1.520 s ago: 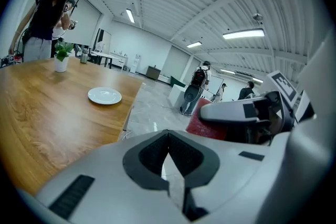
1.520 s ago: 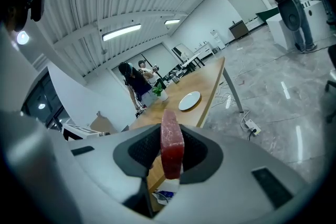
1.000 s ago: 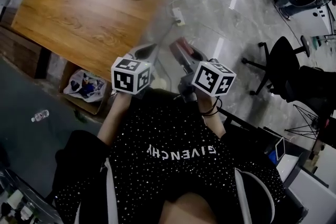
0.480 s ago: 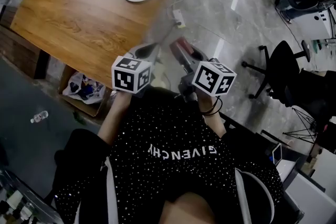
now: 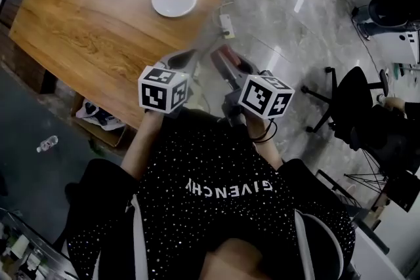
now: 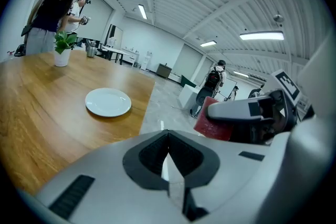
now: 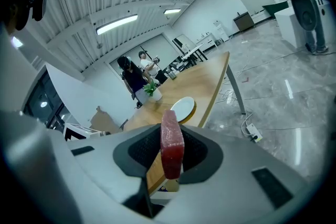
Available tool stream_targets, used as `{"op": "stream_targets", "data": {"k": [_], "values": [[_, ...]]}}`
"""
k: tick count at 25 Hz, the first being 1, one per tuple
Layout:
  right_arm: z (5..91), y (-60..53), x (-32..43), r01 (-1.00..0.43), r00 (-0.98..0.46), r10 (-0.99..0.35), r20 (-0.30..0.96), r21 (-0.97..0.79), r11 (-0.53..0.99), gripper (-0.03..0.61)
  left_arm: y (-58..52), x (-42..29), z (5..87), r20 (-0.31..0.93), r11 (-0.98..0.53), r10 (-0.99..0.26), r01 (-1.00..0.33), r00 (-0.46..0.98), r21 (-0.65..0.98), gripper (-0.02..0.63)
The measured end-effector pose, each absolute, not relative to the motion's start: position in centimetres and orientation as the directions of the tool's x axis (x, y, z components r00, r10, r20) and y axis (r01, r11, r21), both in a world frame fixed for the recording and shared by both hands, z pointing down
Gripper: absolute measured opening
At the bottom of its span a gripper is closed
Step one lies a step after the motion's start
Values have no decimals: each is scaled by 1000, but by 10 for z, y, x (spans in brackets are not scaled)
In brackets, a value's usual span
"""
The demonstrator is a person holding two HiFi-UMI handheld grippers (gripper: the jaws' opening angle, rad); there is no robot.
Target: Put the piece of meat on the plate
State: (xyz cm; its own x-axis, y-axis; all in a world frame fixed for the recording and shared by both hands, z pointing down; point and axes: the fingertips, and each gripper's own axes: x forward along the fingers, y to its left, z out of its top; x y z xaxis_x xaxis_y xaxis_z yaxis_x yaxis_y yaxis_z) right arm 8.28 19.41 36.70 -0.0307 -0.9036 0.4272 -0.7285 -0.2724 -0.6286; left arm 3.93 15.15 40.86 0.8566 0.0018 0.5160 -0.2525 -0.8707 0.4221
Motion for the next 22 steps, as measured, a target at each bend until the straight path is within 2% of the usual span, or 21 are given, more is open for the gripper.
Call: {"op": "stream_targets", "data": {"k": [10, 18, 22], "values": [[387, 117, 134, -721, -113, -858, 501, -636, -276, 98, 80, 87, 419, 521, -819, -10, -306, 854, 485, 8], [400, 59, 161, -739, -182, -806, 563, -619, -265, 98, 7, 95, 427, 471, -688, -101, -403, 877, 604, 8], [415, 33, 171, -749, -217, -766, 605, -607, -267, 98, -11, 99, 437, 481, -642, -106, -429, 870, 635, 8]]}}
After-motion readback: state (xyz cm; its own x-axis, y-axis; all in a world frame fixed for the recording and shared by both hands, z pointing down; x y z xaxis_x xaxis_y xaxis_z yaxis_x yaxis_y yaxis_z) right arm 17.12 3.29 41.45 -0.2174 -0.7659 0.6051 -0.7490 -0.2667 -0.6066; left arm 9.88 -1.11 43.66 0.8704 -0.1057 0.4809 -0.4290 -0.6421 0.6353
